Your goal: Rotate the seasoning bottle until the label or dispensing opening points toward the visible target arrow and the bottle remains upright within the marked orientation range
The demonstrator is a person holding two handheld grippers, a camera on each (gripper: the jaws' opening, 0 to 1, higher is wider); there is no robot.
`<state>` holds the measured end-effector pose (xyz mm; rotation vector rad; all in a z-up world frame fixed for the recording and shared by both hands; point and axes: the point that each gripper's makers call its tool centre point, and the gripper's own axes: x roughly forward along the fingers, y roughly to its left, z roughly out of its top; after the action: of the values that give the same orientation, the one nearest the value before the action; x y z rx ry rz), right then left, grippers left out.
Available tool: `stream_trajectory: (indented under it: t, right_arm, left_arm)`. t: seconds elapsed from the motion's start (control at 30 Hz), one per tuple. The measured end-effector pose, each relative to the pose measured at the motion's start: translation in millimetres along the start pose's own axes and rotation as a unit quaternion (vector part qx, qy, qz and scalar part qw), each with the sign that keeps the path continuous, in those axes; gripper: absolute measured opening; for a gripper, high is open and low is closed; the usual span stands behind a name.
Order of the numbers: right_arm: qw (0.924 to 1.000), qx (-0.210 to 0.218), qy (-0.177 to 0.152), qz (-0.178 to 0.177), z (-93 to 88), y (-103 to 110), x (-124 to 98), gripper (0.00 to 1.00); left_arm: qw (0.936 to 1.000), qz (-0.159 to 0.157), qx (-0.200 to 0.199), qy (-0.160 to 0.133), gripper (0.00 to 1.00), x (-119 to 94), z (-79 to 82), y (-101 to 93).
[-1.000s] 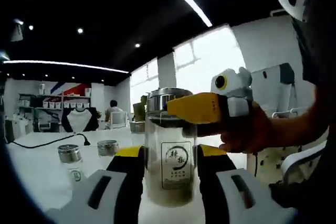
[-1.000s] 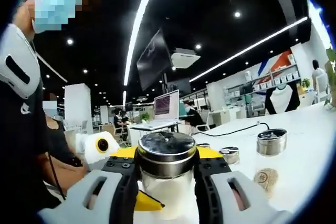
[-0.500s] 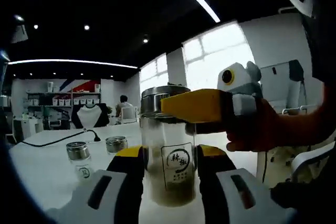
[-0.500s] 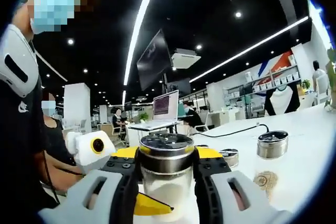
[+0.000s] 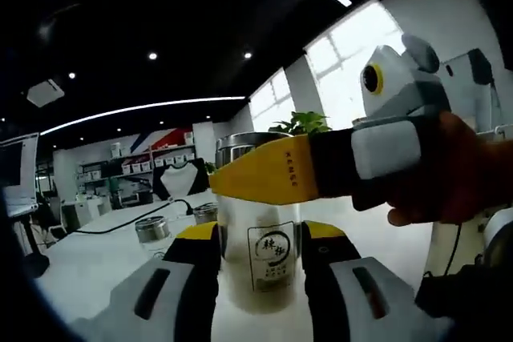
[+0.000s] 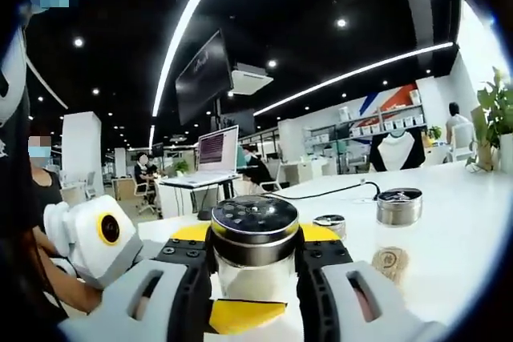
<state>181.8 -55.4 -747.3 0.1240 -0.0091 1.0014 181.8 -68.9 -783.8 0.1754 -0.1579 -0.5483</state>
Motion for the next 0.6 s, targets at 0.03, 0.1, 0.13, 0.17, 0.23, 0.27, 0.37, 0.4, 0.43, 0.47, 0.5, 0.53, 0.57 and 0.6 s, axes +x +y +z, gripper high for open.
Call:
stream_trajectory:
  t: [0.03,0.1,0.13,0.17,0.23,0.27,0.37,0.4,0.43,0.47,0.5,0.53,0.57,0.6]
  right_arm:
    - [1.0,0.001,0.002,0.005,0.4,-1,-1,0.38]
    - [0.9998,0.003,0.002,0.019,1.3,-3,-4,0.37]
    - [0.9998,0.0,0.001,0.022,1.4,-4,-5,0.37]
    - [0.9997,-0.002,0.003,0.025,1.1,-5,-6,0.37]
    - [0.9996,-0.008,0.007,0.027,0.2,-8,-8,0.37]
    - [0.9996,-0.011,0.008,0.024,0.3,-11,-9,0.37]
    - [0.9996,-0.02,0.008,0.02,0.9,-18,-13,0.37]
    - [0.9995,-0.023,0.008,0.019,1.5,-21,-14,0.37]
    - [0.9995,-0.026,0.007,0.018,1.6,-22,-16,0.37]
    - [0.9994,-0.03,0.009,0.017,1.5,-25,-17,0.37]
    - [0.9993,-0.034,0.012,0.013,0.9,-28,-19,0.37]
    - [0.9992,-0.037,0.013,0.01,0.7,-31,-21,0.37]
    - [0.9991,-0.039,0.013,0.007,0.6,-34,-23,0.37]
    - [0.9991,-0.041,0.014,0.003,0.5,-39,-25,0.37]
  left_arm:
    - [0.9995,-0.023,-0.019,-0.01,0.41,1,2.2,-4.3]
    - [0.9973,-0.055,-0.045,-0.018,0.41,1,3.8,-7.9]
    - [0.9959,-0.069,-0.055,-0.022,0.41,2,4.3,-9.1]
    - [0.9927,-0.085,-0.082,-0.02,0.41,1,4.9,-10.4]
    - [0.9914,-0.098,-0.076,-0.043,0.41,-1,13.8,-8.8]
    - [0.9912,-0.099,-0.077,-0.043,0.43,-1,14.7,-7.6]
    - [0.9906,-0.102,-0.085,-0.029,0.49,0,12.3,-3.9]
    - [0.9907,-0.102,-0.089,-0.017,0.51,0,6.9,-2.4]
    - [0.9906,-0.102,-0.09,-0.015,0.53,-1,5.1,-1.2]
    - [0.9898,-0.105,-0.096,-0.006,0.56,-1,0.4,-0.5]
    - [0.9884,-0.109,-0.106,0.003,0.59,-2,-4.0,-0.7]
    - [0.9862,-0.109,-0.122,0.022,0.64,-3,-12.1,0.0]
    - [0.9858,-0.108,-0.125,0.028,0.67,-4,-15.8,1.4]
    - [0.9855,-0.109,-0.125,0.033,0.69,-5,-18.6,2.3]
